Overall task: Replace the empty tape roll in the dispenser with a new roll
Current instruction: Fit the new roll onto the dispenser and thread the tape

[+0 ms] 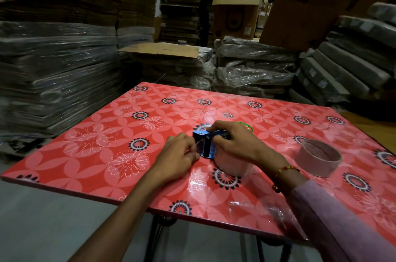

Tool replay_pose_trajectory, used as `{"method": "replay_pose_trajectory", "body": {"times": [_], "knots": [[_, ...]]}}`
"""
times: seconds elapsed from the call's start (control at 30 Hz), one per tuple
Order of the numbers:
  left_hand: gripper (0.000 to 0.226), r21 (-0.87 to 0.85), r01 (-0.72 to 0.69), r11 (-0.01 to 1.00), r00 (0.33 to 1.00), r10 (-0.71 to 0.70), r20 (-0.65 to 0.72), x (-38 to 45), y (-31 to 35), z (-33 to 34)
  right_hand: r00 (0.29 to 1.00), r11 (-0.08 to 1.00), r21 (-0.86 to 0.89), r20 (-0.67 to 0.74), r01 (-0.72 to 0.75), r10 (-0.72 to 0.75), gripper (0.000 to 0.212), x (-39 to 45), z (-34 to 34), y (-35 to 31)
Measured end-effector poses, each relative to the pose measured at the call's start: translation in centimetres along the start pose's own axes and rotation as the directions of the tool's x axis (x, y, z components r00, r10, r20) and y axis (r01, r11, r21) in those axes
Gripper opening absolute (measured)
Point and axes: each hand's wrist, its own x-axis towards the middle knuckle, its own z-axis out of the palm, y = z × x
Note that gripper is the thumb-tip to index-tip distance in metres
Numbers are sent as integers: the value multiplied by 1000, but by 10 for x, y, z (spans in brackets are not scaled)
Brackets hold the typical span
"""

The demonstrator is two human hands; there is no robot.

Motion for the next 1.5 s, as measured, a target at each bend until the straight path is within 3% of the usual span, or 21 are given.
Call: {"method": "replay_pose_trajectory", "body": {"times": [0.27,0.4,0.63,0.8,0.9,1.07,1.17,1.3,1.5], "knots": [[25,-96,-8,995,1000,7,-17,-2,-3,-6,1000,989,-147,-3,15,-15,29,6,0,4],[27,-138,38,990,998,-31,54,-1,-11,-15,999,989,-143,-13,50,-53,32,1,2,8],[22,-212,16,977,975,32,220,3,-18,-32,997,994,-83,16,73,-72,32,-4,2,8],[12,-172,-46,984,991,67,120,-11,-23,-21,997,995,-67,0,71,-71,33,-6,3,6],[22,-172,-57,984,993,74,95,-20,-20,-18,997,995,-72,3,71,-71,34,-7,4,7],[16,-256,-78,963,984,34,-174,-17,-1,-11,997,994,-78,8,74,-73,35,-5,4,7],[15,-251,-129,959,967,65,-247,-10,4,-7,997,994,-83,10,75,-75,35,-4,4,8],[18,-384,-75,920,973,-17,-231,-7,4,-4,997,993,-82,5,81,-81,34,-4,5,12],[29,-619,55,783,986,-139,-88,-2,-6,-5,997,992,-97,-1,77,-78,33,-6,4,10]]}}
